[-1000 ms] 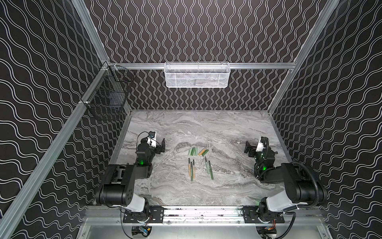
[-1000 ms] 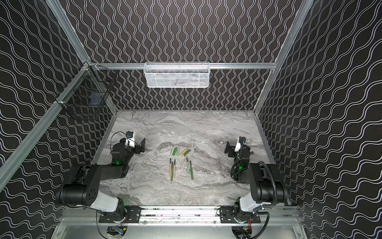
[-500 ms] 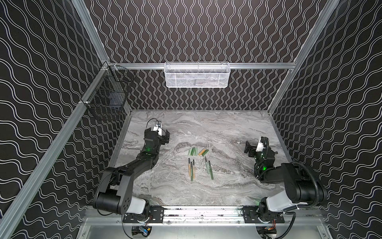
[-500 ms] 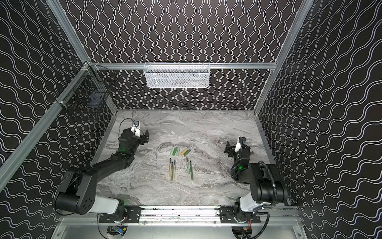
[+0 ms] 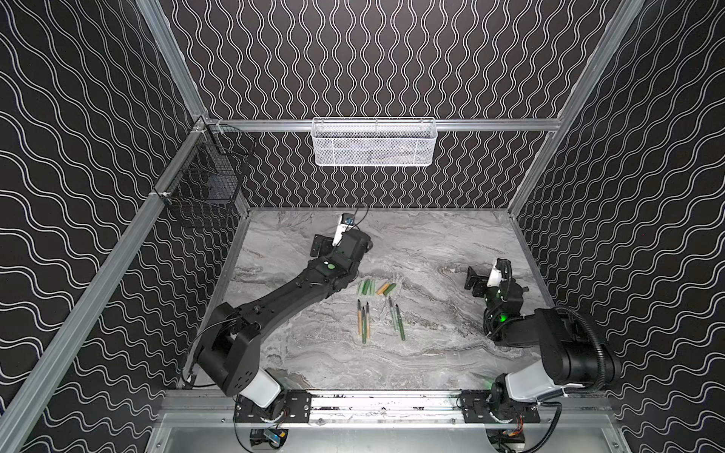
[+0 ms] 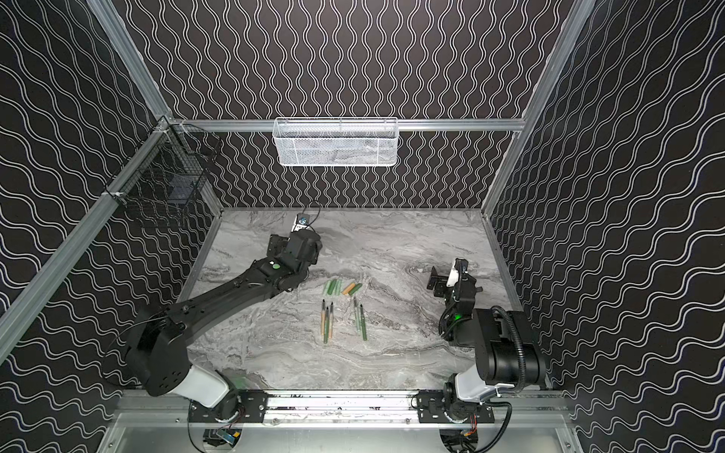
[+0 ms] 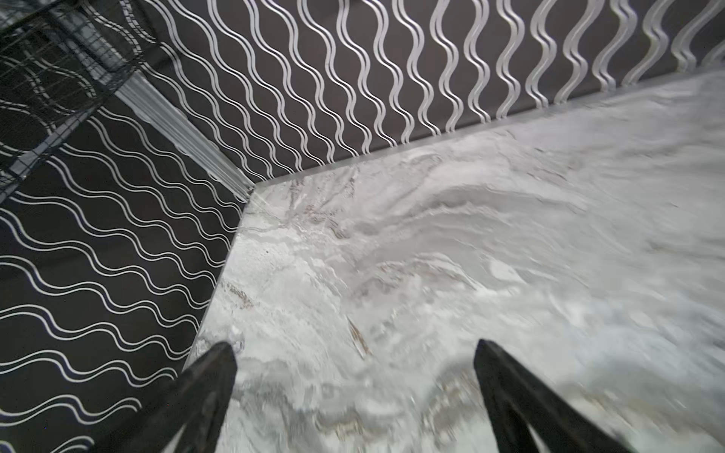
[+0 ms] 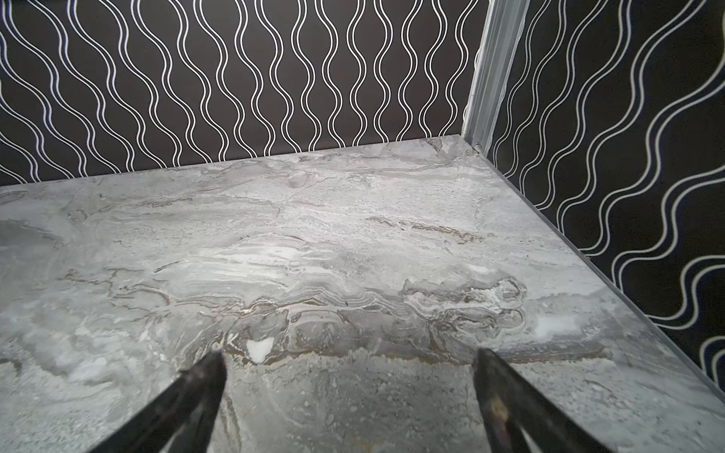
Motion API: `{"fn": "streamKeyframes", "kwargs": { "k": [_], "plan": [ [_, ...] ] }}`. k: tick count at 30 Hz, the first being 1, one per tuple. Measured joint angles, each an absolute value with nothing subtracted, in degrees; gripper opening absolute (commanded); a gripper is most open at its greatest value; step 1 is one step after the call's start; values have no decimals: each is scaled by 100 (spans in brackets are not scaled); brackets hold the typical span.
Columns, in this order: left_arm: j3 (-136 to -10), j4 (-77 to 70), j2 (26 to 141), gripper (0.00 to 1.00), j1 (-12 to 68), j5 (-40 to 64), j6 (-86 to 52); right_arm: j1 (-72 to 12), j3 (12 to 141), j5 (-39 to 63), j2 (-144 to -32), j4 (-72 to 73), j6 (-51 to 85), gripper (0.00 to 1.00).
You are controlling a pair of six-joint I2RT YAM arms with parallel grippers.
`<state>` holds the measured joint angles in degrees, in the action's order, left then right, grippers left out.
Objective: Insert pens into pen caps
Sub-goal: Move the pen to the center of the table.
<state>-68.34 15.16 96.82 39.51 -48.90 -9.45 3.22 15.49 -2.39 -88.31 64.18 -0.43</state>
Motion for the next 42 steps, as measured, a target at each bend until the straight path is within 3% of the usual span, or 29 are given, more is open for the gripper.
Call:
{"fn": "streamKeyframes", "kwargs": {
  "k": [6,10,18,26,32,42],
  "plan": [
    [-6947,2425,9327,99,4370,-4338,-1350,239,1658,-252,-8567,6163,-64,100],
    [-6676,2650,8919,99,4510,-3704,-1461,-99,2630,-497,-8232,4842,-82,100],
    [-5680,2663,7520,99,4569,-2217,-1483,-1496,4381,-1066,-8501,1848,108,100],
    [-5000,2541,6563,99,4569,-1769,-1767,-2733,4737,-982,-8628,-113,703,96],
    [-4818,2447,6429,99,4565,-1732,-1791,-3494,4648,-563,-8532,-652,1192,85],
    [-4759,2165,6460,99,4477,-1568,-1785,-3931,4644,-268,-8919,-996,1758,55]
  ]
}}
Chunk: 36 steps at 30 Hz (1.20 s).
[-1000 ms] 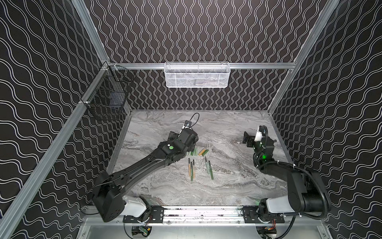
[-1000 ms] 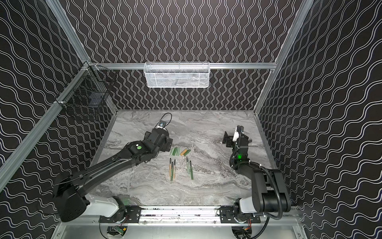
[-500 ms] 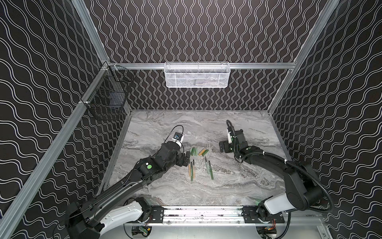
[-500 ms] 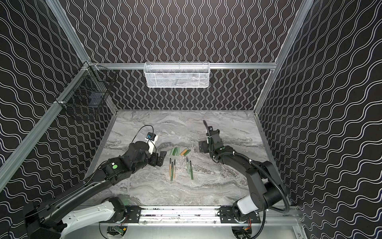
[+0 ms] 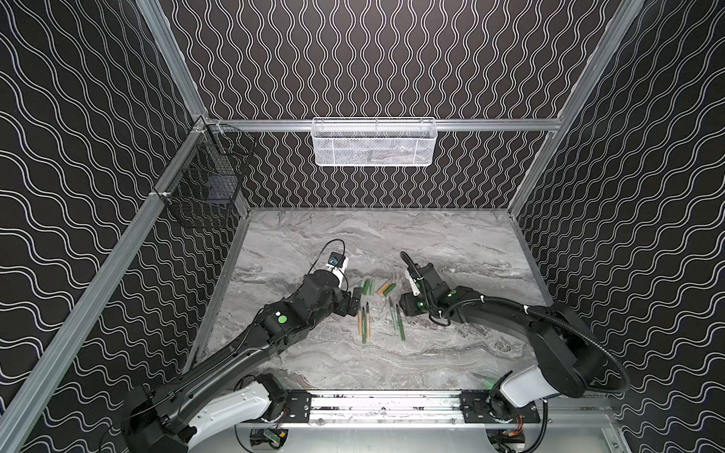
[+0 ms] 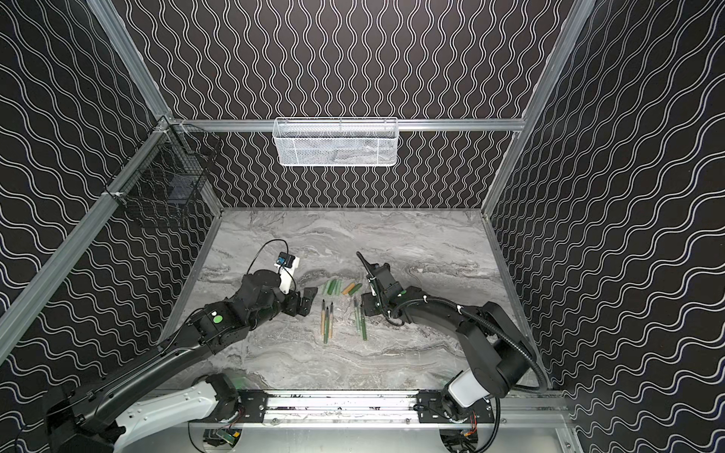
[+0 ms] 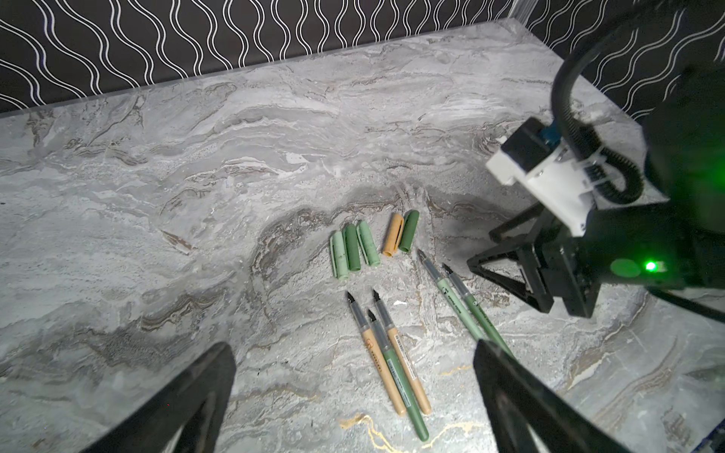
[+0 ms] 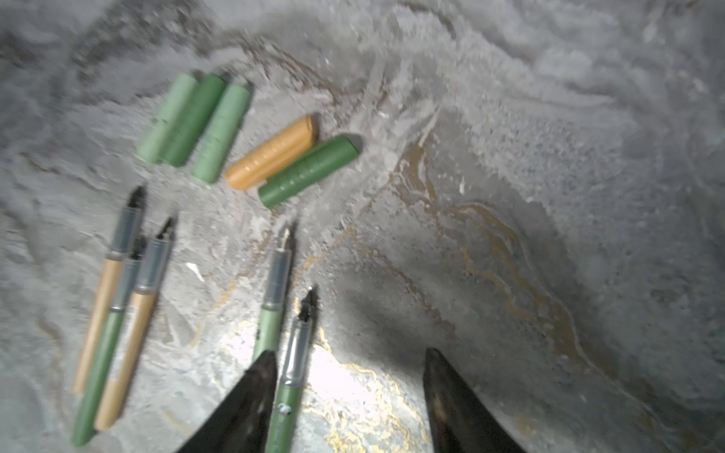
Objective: Insert pens into pen caps
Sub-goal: Move the pen to the center of the table.
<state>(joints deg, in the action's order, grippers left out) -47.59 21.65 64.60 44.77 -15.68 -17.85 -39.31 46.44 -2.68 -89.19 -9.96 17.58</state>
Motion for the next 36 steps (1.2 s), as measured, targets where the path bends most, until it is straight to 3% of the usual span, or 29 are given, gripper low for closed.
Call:
{"fn": "streamKeyframes", "kwargs": {
  "k": [5,36],
  "plan": [
    [-4718,2053,6394,99,4421,-1511,-1778,-4003,4751,-255,-9131,-1081,1863,47],
    [-4788,2526,5540,99,4213,-1330,-1772,-4466,5203,-646,-9804,-1470,1981,31]
  ]
}}
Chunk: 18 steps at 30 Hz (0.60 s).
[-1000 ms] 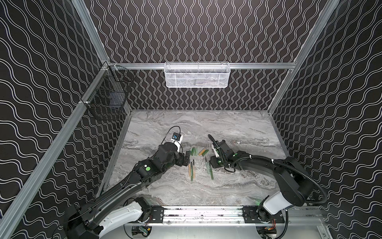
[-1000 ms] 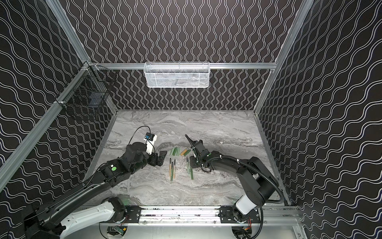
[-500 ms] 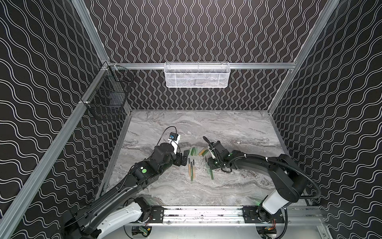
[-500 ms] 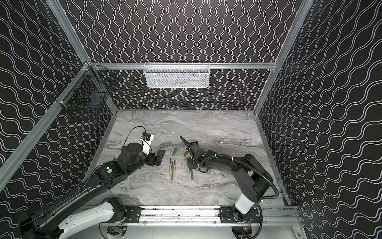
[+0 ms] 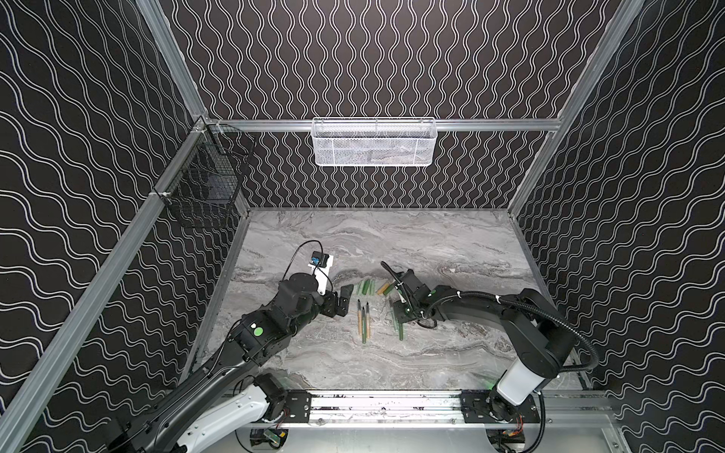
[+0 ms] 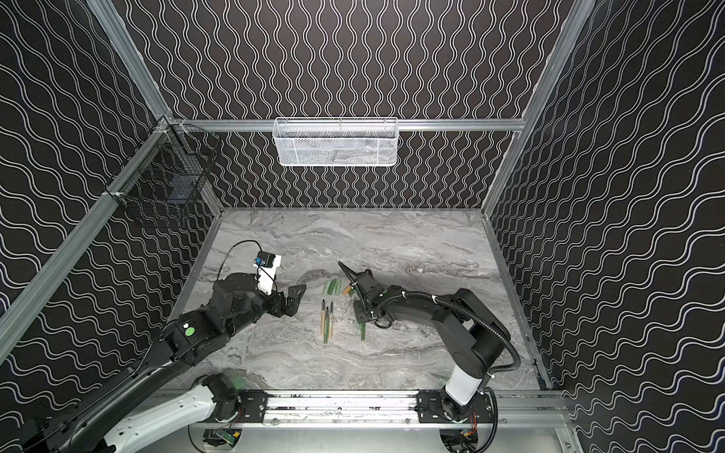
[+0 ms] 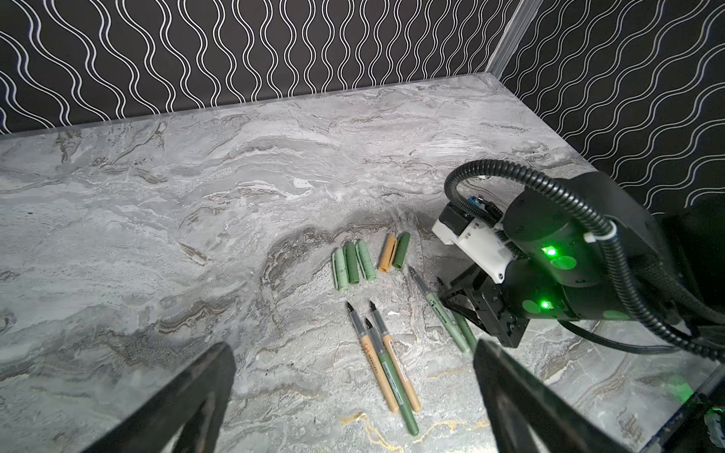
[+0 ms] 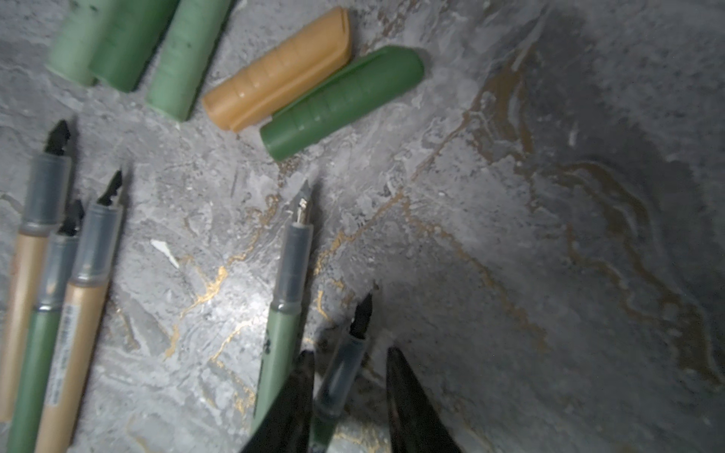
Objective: Insert pens into pen caps
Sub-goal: Move the pen to the center of the table.
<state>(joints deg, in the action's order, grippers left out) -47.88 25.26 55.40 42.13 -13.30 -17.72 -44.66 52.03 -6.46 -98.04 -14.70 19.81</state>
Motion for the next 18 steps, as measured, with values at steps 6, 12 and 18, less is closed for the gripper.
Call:
{"fn": "streamKeyframes", "kwargs": {
  "k": [6,12,18],
  "plan": [
    [-4744,2545,5557,99,4204,-1293,-1785,-4567,5310,-819,-9894,-1570,1997,28],
    [-4665,2530,5605,99,4204,-1258,-1848,-4626,5406,-895,-9983,-1601,2036,26],
    [-4567,2506,5581,99,4202,-1179,-1935,-4709,5542,-1013,-10108,-1640,2060,26]
  ]
}}
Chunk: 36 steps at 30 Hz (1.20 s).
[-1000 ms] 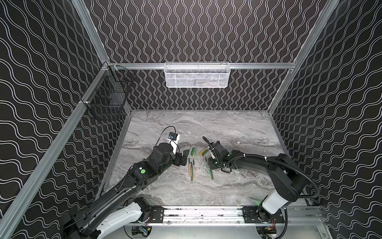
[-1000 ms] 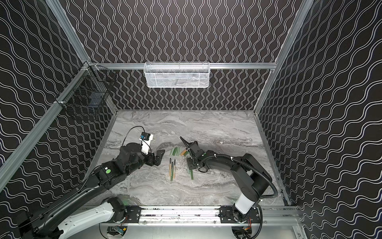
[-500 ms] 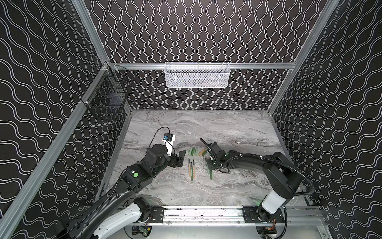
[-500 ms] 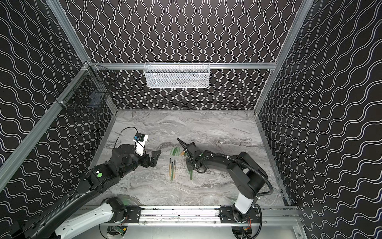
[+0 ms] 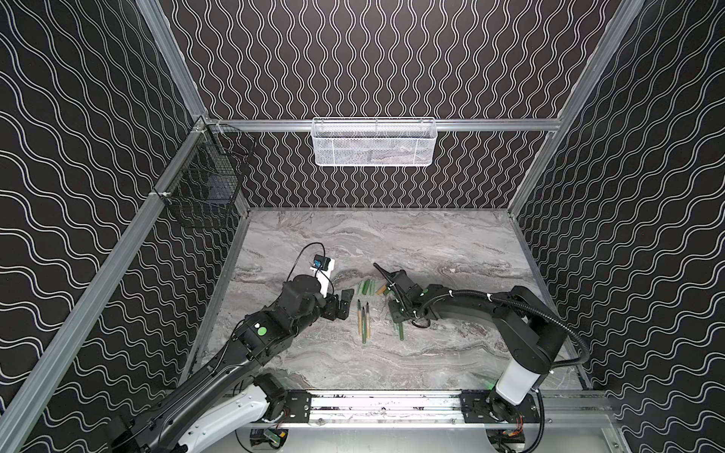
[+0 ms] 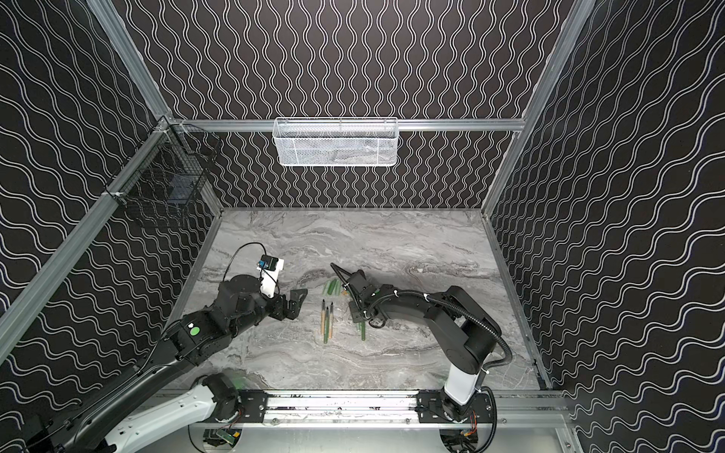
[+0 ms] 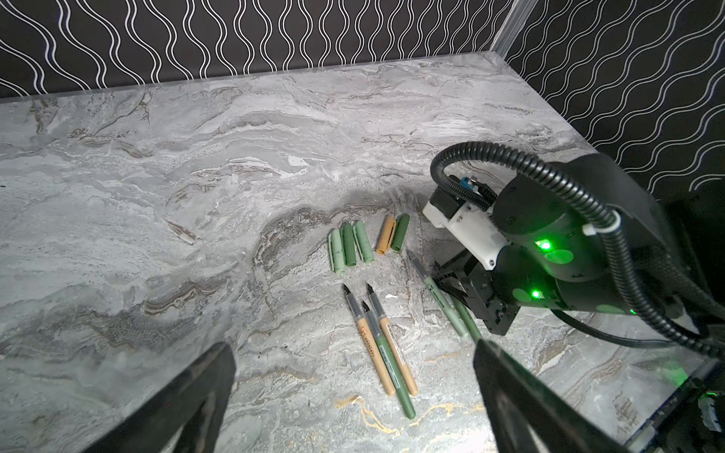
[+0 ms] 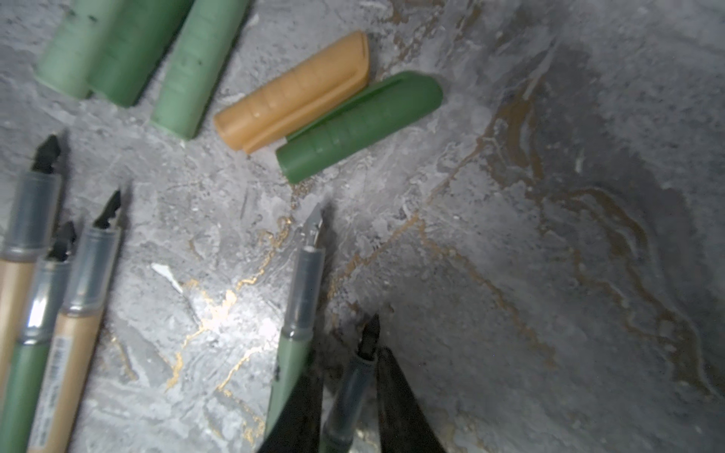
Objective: Insert pens into pen caps
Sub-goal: Move the pen to the center of the table.
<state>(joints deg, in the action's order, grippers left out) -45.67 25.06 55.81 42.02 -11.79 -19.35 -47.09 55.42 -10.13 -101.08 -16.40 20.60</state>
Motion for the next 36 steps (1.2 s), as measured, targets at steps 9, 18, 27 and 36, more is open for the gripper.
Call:
{"fn": "streamKeyframes", "kwargs": {
  "k": [9,18,27,36],
  "plan": [
    [-4381,2425,5443,99,4202,-1173,-2084,-4759,5736,-1151,-10311,-1730,2187,20],
    [-4272,2281,5474,99,4202,-1015,-2180,-4757,6049,-1192,-10525,-1809,2228,14],
    [-4198,2130,5527,99,4202,-875,-2226,-4637,5996,-1013,-10449,-1791,2226,10],
    [-4165,1885,5625,99,4202,-676,-2224,-4499,5765,-803,-10044,-1959,2182,7]
  ]
}}
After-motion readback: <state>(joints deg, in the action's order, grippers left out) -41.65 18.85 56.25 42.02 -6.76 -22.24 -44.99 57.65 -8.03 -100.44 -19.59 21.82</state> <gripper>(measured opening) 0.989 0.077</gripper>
